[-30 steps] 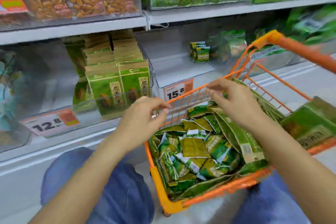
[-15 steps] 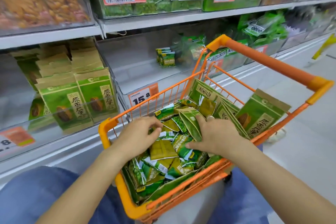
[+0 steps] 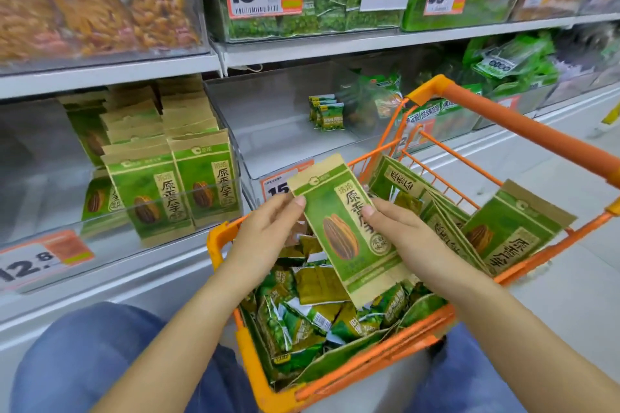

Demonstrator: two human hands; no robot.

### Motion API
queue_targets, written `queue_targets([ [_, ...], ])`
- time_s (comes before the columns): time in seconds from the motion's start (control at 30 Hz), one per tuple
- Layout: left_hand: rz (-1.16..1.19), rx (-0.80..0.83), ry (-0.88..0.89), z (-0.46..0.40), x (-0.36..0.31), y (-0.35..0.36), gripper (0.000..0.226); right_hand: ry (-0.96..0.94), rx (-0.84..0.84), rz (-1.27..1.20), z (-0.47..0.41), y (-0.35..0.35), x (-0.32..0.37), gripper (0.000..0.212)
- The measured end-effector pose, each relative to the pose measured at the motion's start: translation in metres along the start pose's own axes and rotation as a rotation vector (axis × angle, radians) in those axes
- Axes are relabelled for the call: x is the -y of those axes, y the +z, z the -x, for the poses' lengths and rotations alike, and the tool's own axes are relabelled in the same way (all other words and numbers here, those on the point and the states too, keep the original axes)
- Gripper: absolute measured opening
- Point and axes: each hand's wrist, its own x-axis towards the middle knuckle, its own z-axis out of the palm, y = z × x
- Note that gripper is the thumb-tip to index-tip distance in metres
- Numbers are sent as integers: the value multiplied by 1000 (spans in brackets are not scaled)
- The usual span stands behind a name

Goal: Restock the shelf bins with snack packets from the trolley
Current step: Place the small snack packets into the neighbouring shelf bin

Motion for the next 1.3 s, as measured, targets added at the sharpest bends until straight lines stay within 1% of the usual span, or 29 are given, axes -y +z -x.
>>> queue_targets([
  [0.03, 90, 20, -52, 3, -6, -2, 17, 4, 8, -54, -4, 8, 0, 24],
  [0.1, 156, 25, -81, 11, -15, -9, 15, -11, 19, -132, -15, 24, 2, 24],
  [0.17, 181, -37, -73, 17, -19, -17, 11, -51, 37, -190, -27, 43, 6, 23],
  [0.2, 195, -91, -78, 18, -19, -24, 10, -77, 53, -183, -34, 52, 8, 24],
  [0.27, 215, -203, -86, 22, -16, -44, 12, -125, 108, -124, -47, 74, 16, 29],
  [0.33, 245, -303, -109, 28, -15, -70, 18, -140, 166, -39, -60, 96, 24, 28],
  [0.4, 315, -406, -115, 38, -16, -101, 25, -178, 167, 112, -76, 116, 30, 29],
  [0.47, 389, -516, -115, 48, -18, -137, 16, -265, 105, 234, -93, 131, 30, 23],
  [0.53, 423, -632, -122, 56, -21, -174, 22, -342, 7, 282, -110, 142, 27, 16],
  [0.57, 423, -681, -129, 57, -20, -193, 22, -384, -65, 310, -116, 145, 27, 16],
  [0.63, 424, -741, -173, 50, -15, -226, 19, -461, -215, 392, -131, 150, 26, 25],
  [0.7, 418, -759, -249, 31, -5, -253, 19, -477, -330, 448, -145, 156, 25, 31],
  [0.8, 330, -769, -372, -12, 18, -282, 18, -407, -420, 451, -162, 166, 13, 39],
  [0.87, 153, -730, -463, -40, 32, -294, 16, -365, -396, 502, -169, 171, 3, 50],
  [0.93, -36, -653, -575, -60, 46, -299, 19, -369, -356, 607, -171, 172, -4, 65],
  [0.97, -123, -597, -621, -67, 51, -299, 19, -379, -349, 640, -172, 172, -5, 69],
  [1.07, -321, -438, -702, -78, 62, -294, 23, -394, -361, 653, -174, 171, -8, 72],
  [1.13, -360, -395, -722, -80, 64, -292, 28, -397, -368, 647, -173, 172, -8, 75],
  [1.23, -329, -338, -703, -81, 66, -295, 36, -397, -372, 646, -173, 172, -8, 69],
  [1.3, -311, -277, -697, -80, 67, -297, 35, -401, -381, 649, -172, 172, -8, 65],
])
